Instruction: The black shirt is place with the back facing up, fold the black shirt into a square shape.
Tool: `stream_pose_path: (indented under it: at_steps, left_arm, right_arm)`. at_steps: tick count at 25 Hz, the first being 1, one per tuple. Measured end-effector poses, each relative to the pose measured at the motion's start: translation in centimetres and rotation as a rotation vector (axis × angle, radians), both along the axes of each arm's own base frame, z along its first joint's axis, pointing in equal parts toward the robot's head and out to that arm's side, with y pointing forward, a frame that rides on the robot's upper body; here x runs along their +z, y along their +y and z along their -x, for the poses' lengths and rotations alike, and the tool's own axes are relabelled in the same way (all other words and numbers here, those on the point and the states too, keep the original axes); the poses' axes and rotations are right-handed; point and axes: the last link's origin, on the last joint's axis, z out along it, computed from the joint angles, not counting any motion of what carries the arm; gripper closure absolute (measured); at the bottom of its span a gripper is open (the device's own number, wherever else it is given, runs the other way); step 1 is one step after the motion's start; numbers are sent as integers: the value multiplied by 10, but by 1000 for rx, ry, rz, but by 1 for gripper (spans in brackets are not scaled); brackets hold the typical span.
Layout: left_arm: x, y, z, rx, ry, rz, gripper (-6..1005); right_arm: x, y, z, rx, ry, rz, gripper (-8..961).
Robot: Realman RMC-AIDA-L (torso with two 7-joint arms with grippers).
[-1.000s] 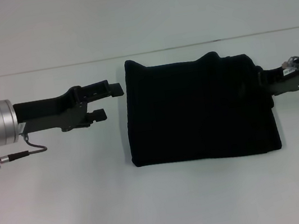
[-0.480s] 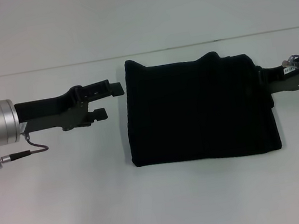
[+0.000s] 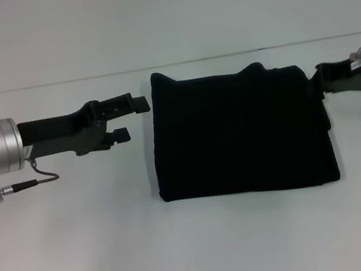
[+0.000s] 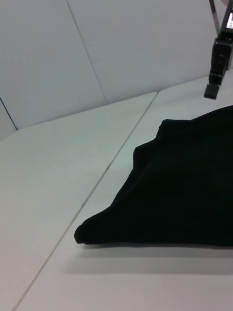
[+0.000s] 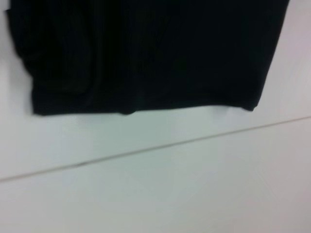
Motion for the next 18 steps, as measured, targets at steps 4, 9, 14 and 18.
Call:
stream_pose_path:
  at_steps: [4,9,14,18]
  left_arm:
    - [0,0,-1,-1,-7,-3,39]
    - [0,0,-1,-1,-11,-5,39]
    - [1,1,-1,1,-17,-15,39]
    - [1,2,0,1,-13,-21,39]
  right_arm:
    - [8,-1,-5,-9,-30,-10,917]
    - [0,-3,-11,-26,-54,3,916]
    - [5,-6,-13,-37,-1,-6,902]
    - [5,-7,-16,-47,8,-14,761]
